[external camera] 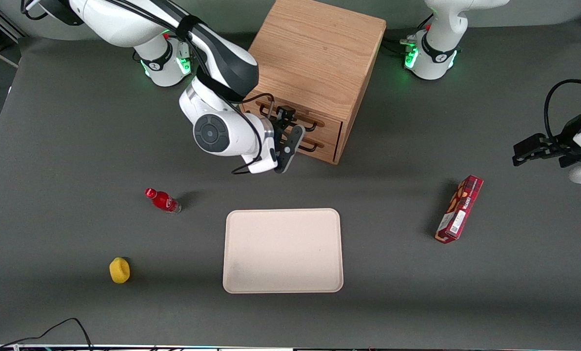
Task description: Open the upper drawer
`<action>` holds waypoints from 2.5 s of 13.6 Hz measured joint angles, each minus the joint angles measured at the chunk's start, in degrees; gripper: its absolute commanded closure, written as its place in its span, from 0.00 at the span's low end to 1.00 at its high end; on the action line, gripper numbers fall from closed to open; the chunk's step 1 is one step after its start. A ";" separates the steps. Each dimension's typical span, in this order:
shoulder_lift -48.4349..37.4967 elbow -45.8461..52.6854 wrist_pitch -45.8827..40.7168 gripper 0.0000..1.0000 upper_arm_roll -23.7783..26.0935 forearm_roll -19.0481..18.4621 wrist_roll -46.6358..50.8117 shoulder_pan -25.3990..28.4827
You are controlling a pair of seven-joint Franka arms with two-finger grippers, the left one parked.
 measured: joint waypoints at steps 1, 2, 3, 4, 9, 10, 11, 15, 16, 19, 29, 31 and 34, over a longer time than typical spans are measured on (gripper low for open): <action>0.17 -0.42 0.62 0.00 0.05 0.00 0.00 0.15; 0.38 -0.48 1.03 0.00 0.05 -0.06 0.00 0.28; 0.64 -0.48 1.38 0.00 0.06 -0.11 0.00 0.30; 0.98 -0.47 1.49 0.00 0.04 -0.47 0.00 0.29; 2.98 2.61 1.65 0.00 -1.33 -2.65 -0.05 -0.12; 3.59 4.04 1.65 0.00 -2.35 -3.02 -0.11 -0.32; 4.25 5.25 1.65 0.00 -3.19 -3.28 -0.22 -0.63; 6.59 8.80 0.69 0.00 -5.51 -3.46 -0.50 -0.98; 7.09 10.00 -0.19 0.00 -6.13 -3.47 -0.50 -0.95; 8.84 14.79 -3.43 0.00 -7.99 -3.47 -0.56 -0.98; 13.35 24.58 -4.87 0.00 -13.90 -3.47 -3.61 -1.00; 13.66 27.05 -5.84 0.00 -15.14 -3.47 -3.97 -1.10; 13.77 30.55 -6.51 0.00 -15.96 -3.50 -4.11 -1.45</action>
